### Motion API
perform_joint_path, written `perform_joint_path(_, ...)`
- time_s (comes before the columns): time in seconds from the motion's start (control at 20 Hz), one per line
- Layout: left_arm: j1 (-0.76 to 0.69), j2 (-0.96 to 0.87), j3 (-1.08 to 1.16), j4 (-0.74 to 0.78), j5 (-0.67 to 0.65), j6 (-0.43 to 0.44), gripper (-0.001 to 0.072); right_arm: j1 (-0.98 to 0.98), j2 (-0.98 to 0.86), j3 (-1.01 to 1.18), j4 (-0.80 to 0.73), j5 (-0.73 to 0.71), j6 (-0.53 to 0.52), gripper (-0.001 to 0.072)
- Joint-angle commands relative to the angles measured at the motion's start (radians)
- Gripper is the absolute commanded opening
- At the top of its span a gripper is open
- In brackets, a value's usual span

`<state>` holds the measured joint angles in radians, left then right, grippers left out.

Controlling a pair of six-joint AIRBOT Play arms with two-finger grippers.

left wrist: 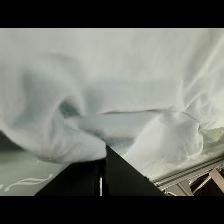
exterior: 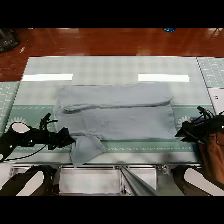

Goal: Fold the shirts.

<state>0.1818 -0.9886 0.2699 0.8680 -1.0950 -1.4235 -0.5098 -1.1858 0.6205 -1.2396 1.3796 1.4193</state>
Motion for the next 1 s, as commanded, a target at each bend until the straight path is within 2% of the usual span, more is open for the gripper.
perform_joint_path(0.0, -0.002, -0.001, 0.001, -0.006, 0.002, 0.01, 0.0016, 0.041, -0.043, -0.003, 0.067, -0.068, 0.009, 0.0409)
perform_joint_path(0.25, -0.002, -0.001, 0.001, -0.005, -0.013, 0.019, 0.0016, 0.135, -0.106, -0.003, 0.145, -0.194, 0.009, 0.0406)
perform_joint_path(0.3, -0.001, -0.001, 0.001, -0.005, -0.014, 0.036, 0.0016, 0.151, -0.106, 0.004, 0.172, -0.216, 0.006, 0.0378)
perform_joint_path(0.35, 0.001, -0.001, 0.005, -0.005, -0.014, 0.045, 0.0016, 0.159, -0.106, 0.016, 0.199, -0.218, -0.006, 0.0247)
perform_joint_path(0.4, 0.001, 0.0, 0.016, -0.005, -0.015, 0.047, 0.0016, 0.161, -0.106, 0.034, 0.241, -0.202, -0.061, 0.0013)
perform_joint_path(0.5, 0.012, 0.0, 0.075, -0.006, -0.048, 0.055, 0.0016, 0.155, -0.105, 0.09, 0.264, -0.119, -0.12, 0.0021)
perform_joint_path(0.65, 0.056, -0.001, 0.232, -0.005, -0.108, 0.07, 0.0016, 0.155, -0.098, 0.215, 0.179, -0.05, -0.118, 0.0021)
perform_joint_path(0.8, 0.06, -0.019, 0.386, -0.005, -0.1, 0.064, 0.0016, 0.159, -0.102, 0.322, 0.219, -0.057, -0.119, 0.002)
perform_joint_path(0.95, 0.054, -0.115, 0.52, -0.005, -0.082, 0.047, 0.0016, 0.161, -0.142, 0.4, 0.29, -0.077, -0.135, 0.002)
